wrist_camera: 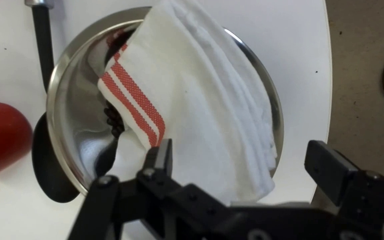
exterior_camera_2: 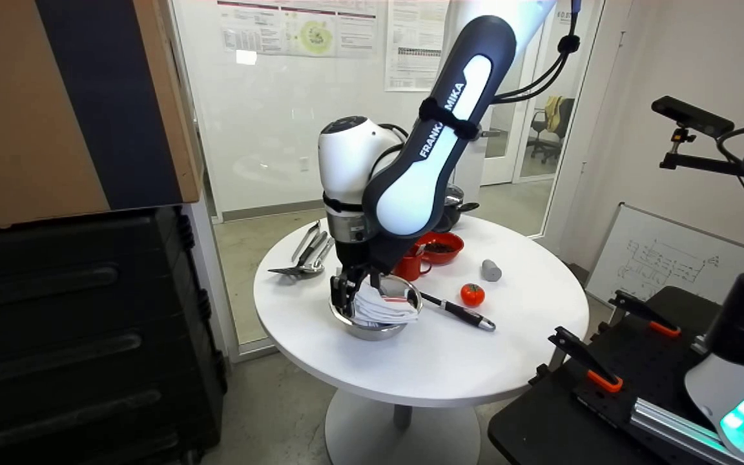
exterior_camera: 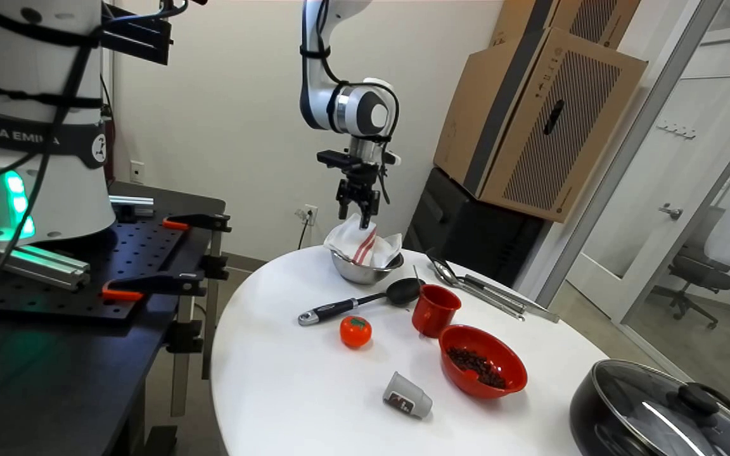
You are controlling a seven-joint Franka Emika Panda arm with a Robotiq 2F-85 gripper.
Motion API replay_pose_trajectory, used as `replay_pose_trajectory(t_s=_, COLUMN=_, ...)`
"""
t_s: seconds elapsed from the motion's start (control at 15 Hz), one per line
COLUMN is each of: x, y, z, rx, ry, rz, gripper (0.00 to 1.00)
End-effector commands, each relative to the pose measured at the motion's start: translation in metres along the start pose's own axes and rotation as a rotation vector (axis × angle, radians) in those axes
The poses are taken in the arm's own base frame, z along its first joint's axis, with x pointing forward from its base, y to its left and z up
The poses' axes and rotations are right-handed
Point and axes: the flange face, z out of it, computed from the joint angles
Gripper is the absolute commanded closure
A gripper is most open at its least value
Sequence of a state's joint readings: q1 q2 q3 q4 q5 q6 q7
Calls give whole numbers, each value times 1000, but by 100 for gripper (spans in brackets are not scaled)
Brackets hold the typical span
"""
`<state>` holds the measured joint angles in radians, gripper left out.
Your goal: Move the towel to the right side of the table
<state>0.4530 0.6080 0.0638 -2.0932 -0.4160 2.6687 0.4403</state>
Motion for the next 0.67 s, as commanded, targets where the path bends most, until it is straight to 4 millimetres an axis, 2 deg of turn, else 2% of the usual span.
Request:
replay_pose_trajectory(t_s=0.0, x=14, y=4, z=12, rx=-14, ry=15, rz=26, gripper=0)
replay_pose_trajectory(t_s=0.07, x=15, y=6, z=14, rx=-19, ry=15, rz=33, gripper=0)
replay_pose_trajectory(t_s=0.13, x=16, y=8, z=16, rx=-24, ry=13, rz=36, gripper=9)
replay_pose_trajectory(t_s=0.2, x=17, y=10, z=17, rx=-28, ry=11, rz=42, gripper=26)
replay_pose_trajectory(t_s=0.6, x=20, y=15, z=24, rx=-43, ry=2, rz=57, gripper=73)
